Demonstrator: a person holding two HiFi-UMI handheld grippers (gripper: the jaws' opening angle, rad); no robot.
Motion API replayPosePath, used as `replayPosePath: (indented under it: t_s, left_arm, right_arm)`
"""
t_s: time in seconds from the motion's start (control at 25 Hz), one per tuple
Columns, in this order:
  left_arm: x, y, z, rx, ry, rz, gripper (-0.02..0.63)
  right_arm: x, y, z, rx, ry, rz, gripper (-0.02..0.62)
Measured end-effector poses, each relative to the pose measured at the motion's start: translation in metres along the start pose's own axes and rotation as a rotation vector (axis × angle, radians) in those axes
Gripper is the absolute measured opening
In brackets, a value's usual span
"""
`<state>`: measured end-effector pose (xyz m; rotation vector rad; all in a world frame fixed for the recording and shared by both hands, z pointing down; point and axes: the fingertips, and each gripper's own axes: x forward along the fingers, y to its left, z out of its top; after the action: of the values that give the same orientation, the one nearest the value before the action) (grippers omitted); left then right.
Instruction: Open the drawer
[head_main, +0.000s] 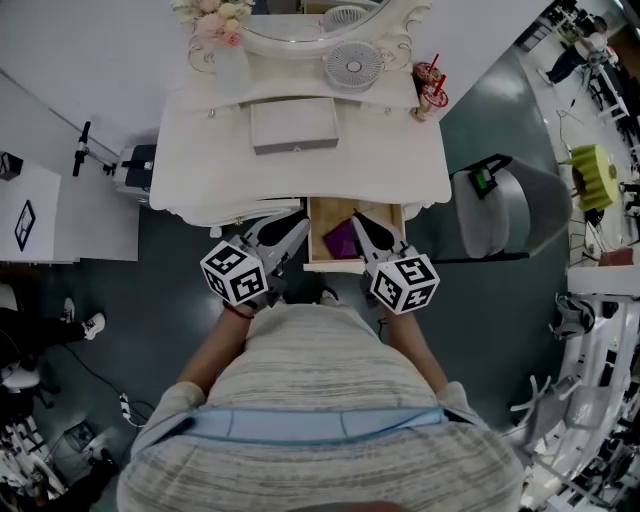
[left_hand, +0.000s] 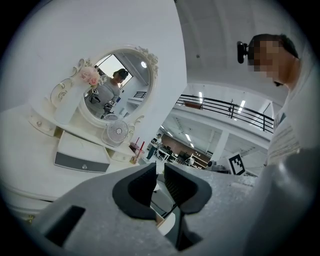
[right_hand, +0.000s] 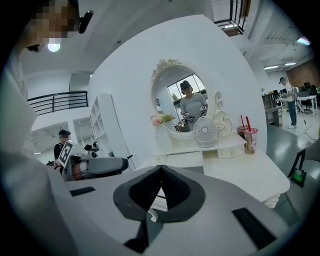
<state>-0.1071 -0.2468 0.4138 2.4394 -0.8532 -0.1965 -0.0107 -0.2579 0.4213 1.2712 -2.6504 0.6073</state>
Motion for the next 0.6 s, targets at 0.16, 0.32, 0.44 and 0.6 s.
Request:
replayPosePath:
  t_s: [0.16,0.32,0.44,0.6]
  left_arm:
    - [-0.003,-0.001,0.002,0.004,-0.002,0.0,0.061]
    - [-0.004,-0.003,0.001,0.01,0.004,-0.009,0.061]
    - [-0.005,-0.005,0.001,0.013,0.005,-0.017,0.061]
    - [-0.007,-0.003,0.005,0.014,0.0,-0.012,0.061]
  right_arm:
    - [-0.001,0.004,0.006,-0.012,-0.014,0.003,0.008]
    - [0.0,0.009,0.011,-0.012,-0.031,0.009,0.008]
    - [0.001,0.012,0.012,0.0,-0.037,0.018,0.008]
    - [0.003,0.018,0.015,-0.002,-0.042,0.031,0.008]
